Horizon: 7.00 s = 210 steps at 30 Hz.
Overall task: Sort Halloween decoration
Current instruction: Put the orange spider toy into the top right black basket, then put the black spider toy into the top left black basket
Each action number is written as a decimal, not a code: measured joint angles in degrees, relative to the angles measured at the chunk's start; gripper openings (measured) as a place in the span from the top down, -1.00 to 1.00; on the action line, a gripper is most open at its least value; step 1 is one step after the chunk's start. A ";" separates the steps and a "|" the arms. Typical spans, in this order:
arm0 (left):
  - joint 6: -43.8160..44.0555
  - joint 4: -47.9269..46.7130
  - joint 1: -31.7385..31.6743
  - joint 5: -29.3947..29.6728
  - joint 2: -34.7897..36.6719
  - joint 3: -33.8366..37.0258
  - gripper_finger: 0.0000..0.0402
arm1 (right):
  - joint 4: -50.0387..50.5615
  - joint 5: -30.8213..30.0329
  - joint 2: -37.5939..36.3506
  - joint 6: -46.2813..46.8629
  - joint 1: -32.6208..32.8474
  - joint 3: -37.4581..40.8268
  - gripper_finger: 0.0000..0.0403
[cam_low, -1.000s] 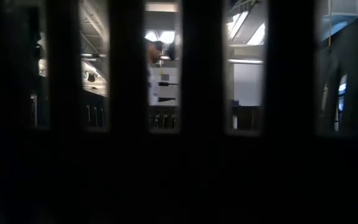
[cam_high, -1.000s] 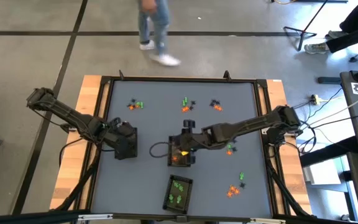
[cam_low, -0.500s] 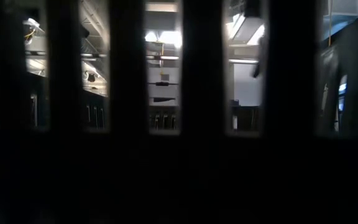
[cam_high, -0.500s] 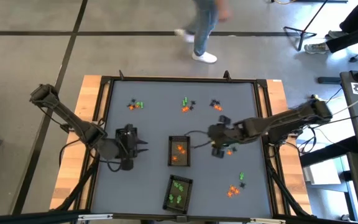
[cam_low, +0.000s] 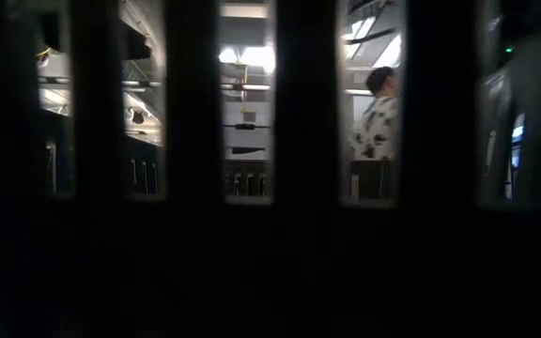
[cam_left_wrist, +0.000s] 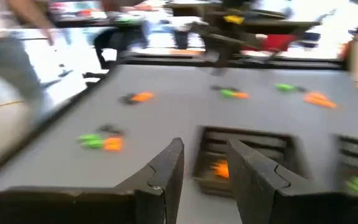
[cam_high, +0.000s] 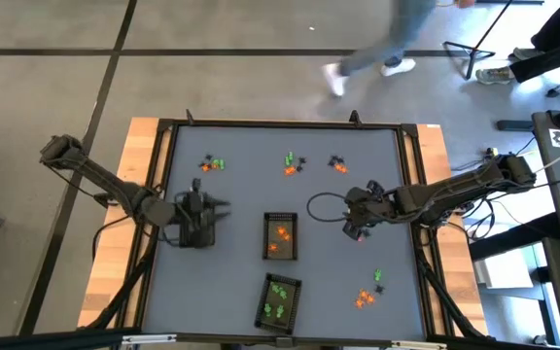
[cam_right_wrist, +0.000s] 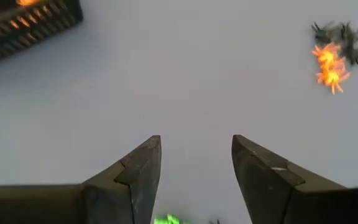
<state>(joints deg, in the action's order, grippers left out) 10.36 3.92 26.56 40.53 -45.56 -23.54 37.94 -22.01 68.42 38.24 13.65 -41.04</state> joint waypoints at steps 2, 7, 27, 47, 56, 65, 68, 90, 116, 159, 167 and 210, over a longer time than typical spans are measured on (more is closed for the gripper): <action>1.32 -6.40 -3.90 0.41 2.44 -2.12 0.43 | -2.84 -0.01 0.05 -2.79 -1.06 0.00 0.04; 6.74 -28.19 -19.03 -3.73 3.68 -10.85 0.44 | -10.31 -1.01 0.09 -10.68 -4.34 0.00 0.04; 4.12 -50.41 -63.01 -31.08 -27.24 -19.93 0.55 | -27.94 -0.96 0.09 -24.27 -8.44 0.00 0.04; 5.61 -46.09 -65.09 -30.10 -42.88 -19.95 0.56 | -27.94 -1.08 0.09 -27.26 -8.44 0.00 0.04; 5.56 -46.19 -65.04 -29.52 -43.01 -19.99 0.74 | -27.94 -1.10 0.09 -27.26 -8.44 -0.02 0.04; 4.31 -48.97 -63.13 -28.89 -40.86 -21.11 1.00 | -27.98 -1.12 0.09 -26.80 -8.44 -0.02 0.04; 4.51 -50.07 -60.71 -27.55 -38.17 -23.37 1.00 | -27.98 -1.11 0.09 -26.77 -8.44 -0.02 0.04; 5.05 -52.41 -56.92 -25.14 -36.49 -23.59 0.56 | -28.55 -1.15 0.12 -26.77 -8.42 -0.04 0.04; 4.05 -43.88 -61.05 -25.31 -43.91 -20.38 0.88 | -28.59 -1.13 0.14 -26.77 -8.44 -0.04 0.04; 2.80 -20.20 -16.67 -34.09 -39.24 -32.49 0.55 | -31.07 -1.82 0.14 -28.09 -8.41 0.00 0.04; -0.39 -27.31 -18.59 -31.96 -38.03 -34.42 0.27 | -31.02 -1.42 0.14 -28.08 -8.41 0.00 0.04; 0.48 -42.87 -72.17 -31.47 -43.38 -19.41 0.28 | -32.51 -1.36 0.16 -28.24 -8.42 2.35 0.04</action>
<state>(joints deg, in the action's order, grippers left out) 10.84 -38.95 -45.60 9.06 -88.94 -42.95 5.43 -23.38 68.58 10.00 5.23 -38.69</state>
